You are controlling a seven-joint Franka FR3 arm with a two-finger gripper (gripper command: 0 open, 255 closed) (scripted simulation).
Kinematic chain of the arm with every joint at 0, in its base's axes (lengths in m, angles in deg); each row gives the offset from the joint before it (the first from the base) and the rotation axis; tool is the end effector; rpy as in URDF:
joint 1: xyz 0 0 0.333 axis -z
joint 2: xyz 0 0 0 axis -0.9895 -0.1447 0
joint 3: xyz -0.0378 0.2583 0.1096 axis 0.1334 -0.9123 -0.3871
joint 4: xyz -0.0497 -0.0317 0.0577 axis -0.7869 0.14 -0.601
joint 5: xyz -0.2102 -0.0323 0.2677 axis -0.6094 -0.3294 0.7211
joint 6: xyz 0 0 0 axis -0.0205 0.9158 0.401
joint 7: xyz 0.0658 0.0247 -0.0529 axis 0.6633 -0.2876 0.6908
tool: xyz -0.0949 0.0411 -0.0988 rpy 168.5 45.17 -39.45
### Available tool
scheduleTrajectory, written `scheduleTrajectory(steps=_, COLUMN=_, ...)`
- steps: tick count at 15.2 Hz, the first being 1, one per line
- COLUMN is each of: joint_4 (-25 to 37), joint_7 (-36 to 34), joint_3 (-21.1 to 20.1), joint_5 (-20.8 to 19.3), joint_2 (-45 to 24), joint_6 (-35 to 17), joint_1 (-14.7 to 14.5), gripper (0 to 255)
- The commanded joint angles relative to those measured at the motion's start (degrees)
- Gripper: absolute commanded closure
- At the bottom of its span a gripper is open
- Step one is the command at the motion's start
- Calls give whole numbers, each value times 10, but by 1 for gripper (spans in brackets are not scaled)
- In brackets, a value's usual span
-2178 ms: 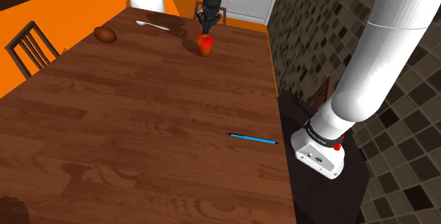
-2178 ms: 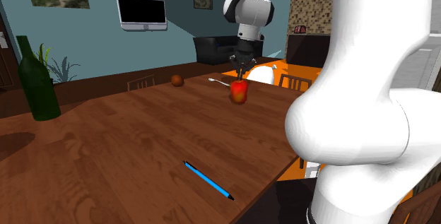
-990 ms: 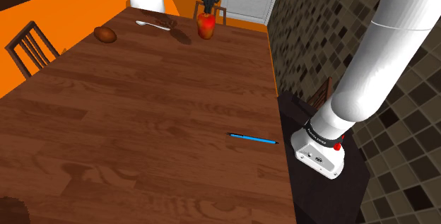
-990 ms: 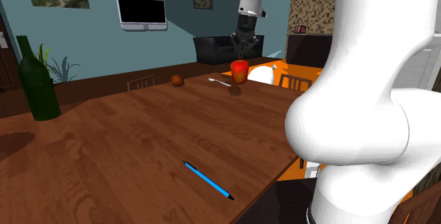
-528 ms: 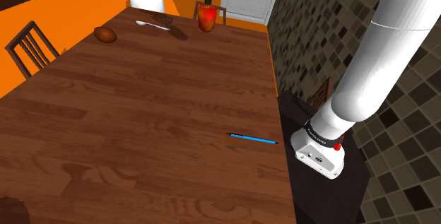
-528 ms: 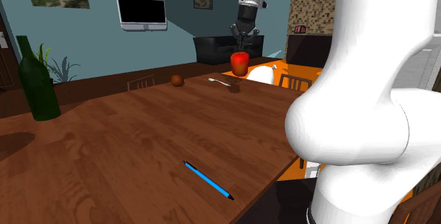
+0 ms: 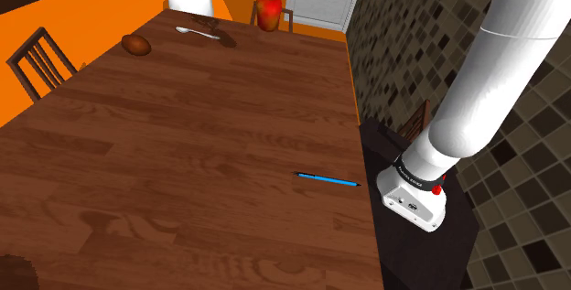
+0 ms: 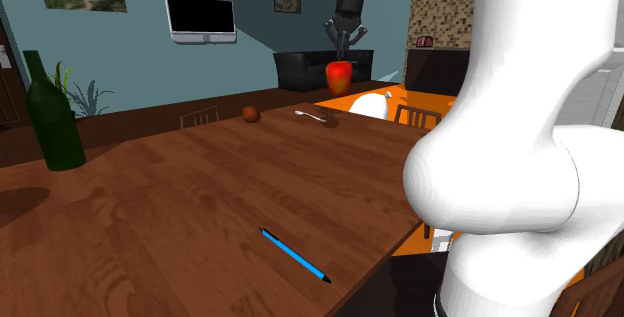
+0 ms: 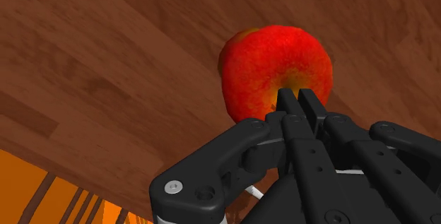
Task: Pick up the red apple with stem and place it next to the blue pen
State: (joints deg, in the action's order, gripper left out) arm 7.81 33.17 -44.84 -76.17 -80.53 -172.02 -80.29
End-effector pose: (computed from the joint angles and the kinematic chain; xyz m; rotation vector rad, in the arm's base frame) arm 0.5686 0.0432 0.5204 -2.9698 0.2450 0.0077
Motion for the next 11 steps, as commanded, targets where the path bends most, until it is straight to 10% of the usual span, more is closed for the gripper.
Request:
scheduleTrajectory(steps=1, joint_4=-44, joint_7=-10, joint_3=-4, joint_5=1, joint_2=33, joint_6=-13, joint_1=-7, gripper=255)
scheduleTrajectory(steps=11, joint_4=-258, joint_7=-87, joint_3=-47, joint_5=19, joint_2=207, joint_6=-67, joint_1=-51, gripper=255)
